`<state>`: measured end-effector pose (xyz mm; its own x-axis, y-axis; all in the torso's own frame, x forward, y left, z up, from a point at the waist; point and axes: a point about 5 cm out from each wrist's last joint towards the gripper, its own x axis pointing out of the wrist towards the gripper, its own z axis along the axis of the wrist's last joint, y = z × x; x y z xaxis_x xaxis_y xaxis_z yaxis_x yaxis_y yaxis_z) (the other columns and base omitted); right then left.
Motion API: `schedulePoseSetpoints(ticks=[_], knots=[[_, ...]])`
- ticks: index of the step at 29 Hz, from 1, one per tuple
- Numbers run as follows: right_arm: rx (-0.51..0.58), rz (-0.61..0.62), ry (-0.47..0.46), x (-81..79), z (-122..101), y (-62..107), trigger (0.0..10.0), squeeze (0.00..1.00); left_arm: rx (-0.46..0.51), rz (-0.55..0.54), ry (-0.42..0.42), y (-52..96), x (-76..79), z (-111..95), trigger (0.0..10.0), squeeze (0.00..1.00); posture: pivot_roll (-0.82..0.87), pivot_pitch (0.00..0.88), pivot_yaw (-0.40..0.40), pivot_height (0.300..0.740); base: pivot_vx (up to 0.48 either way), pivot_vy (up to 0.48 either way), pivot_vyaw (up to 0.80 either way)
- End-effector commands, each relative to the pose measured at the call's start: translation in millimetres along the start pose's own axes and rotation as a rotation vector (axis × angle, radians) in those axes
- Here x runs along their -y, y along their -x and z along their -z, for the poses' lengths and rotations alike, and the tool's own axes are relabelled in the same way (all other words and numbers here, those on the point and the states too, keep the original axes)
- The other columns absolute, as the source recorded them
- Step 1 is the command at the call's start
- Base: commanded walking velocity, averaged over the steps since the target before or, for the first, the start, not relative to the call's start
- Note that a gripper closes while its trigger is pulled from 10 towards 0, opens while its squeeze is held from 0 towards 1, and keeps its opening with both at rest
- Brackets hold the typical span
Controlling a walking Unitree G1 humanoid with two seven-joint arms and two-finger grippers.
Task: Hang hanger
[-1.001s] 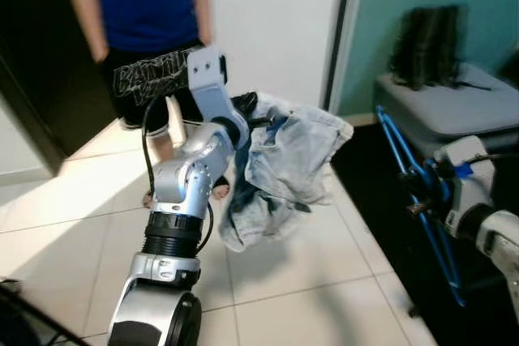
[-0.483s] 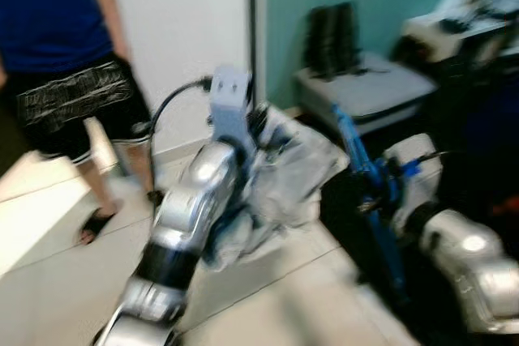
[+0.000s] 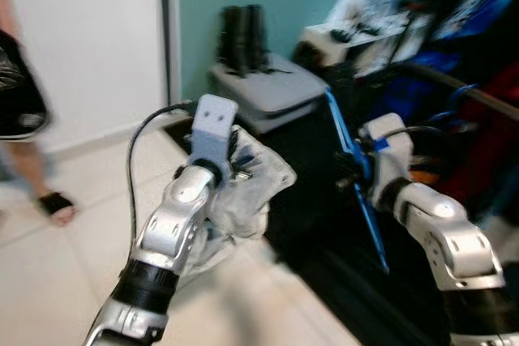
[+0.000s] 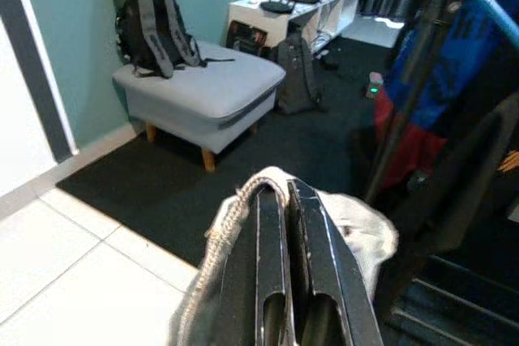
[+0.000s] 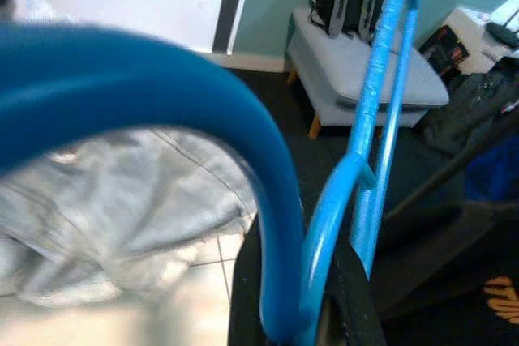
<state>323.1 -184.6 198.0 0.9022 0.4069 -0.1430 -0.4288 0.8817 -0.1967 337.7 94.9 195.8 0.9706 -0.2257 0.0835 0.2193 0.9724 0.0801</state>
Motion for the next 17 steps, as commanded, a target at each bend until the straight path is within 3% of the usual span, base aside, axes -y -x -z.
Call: schedulePoseSetpoints(ticks=[1,10,17], knots=[[-0.042,-0.008,-0.022,-1.2,12.1,-1.9,10.0,0.0,0.059,-0.002,-0.021,-0.3,0.9,-12.2,10.0,0.0,-0.01,0.0,-0.167,0.74,0.0,0.0,-0.78],[-0.033,-0.018,-0.065,-3.2,11.4,-4.6,10.0,0.0,0.122,0.019,-0.033,-5.2,-1.5,-33.6,10.0,0.0,-0.03,0.0,-0.112,0.74,0.0,0.0,-0.78],[-0.03,-0.049,-0.131,-0.3,13.7,4.9,10.0,0.0,0.197,0.064,-0.02,-17.5,7.3,-63.9,10.0,0.0,-0.07,0.0,-0.063,0.74,0.0,0.0,-0.78]])
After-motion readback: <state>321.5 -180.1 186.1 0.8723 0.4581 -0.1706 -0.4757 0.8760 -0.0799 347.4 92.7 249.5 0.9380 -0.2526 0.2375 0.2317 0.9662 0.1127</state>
